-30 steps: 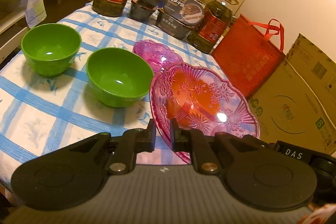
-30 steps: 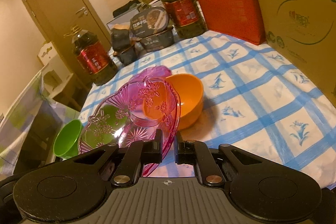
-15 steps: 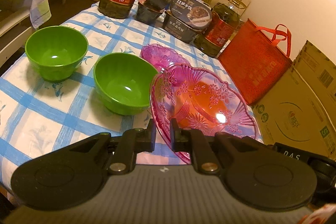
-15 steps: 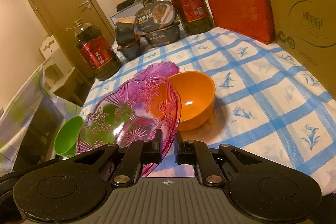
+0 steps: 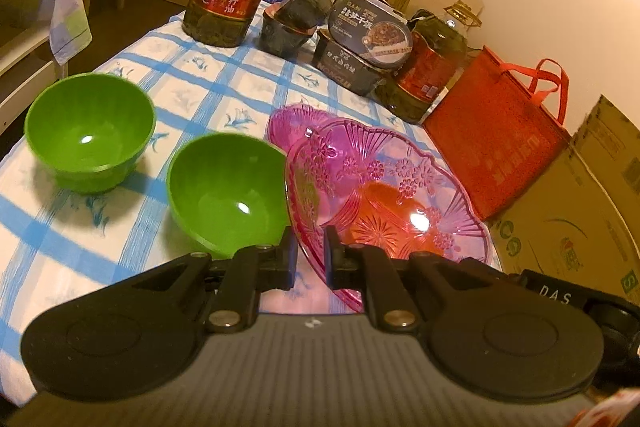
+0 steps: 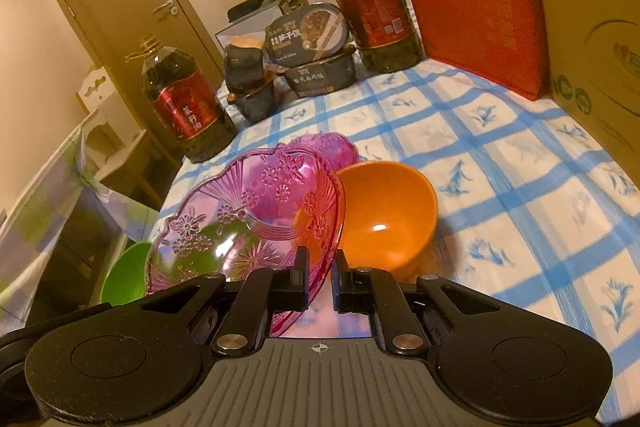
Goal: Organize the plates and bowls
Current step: 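Lower the plate onto the stacked pink plates and open both tools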
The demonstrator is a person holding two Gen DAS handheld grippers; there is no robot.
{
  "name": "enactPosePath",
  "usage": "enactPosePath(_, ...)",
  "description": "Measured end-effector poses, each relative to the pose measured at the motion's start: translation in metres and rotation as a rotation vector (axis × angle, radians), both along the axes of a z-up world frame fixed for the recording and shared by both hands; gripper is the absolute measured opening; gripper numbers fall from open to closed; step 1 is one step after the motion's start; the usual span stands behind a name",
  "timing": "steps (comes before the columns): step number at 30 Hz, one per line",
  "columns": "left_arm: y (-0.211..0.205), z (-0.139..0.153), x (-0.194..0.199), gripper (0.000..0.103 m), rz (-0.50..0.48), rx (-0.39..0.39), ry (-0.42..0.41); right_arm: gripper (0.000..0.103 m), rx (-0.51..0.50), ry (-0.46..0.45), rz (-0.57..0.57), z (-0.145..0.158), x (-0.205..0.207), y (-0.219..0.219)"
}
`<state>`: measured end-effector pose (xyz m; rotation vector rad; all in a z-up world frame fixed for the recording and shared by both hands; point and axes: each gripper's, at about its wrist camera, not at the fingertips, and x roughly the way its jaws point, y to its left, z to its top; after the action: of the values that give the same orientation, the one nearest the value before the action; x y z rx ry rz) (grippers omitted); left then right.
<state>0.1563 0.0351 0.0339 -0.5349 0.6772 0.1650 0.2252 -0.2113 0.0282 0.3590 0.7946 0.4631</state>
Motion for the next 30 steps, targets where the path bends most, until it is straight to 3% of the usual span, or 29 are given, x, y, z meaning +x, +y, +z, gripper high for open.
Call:
enactPosePath(18,0.046,-0.008,0.119,0.011,-0.004,-0.01,0.034,0.01,0.012,0.048,0.003,-0.01,0.117,0.043)
enactPosePath(30,0.061,-0.035,0.199,0.012,-0.018,0.01,0.119,0.011,-0.056,0.119,0.046,-0.038,0.194,0.069)
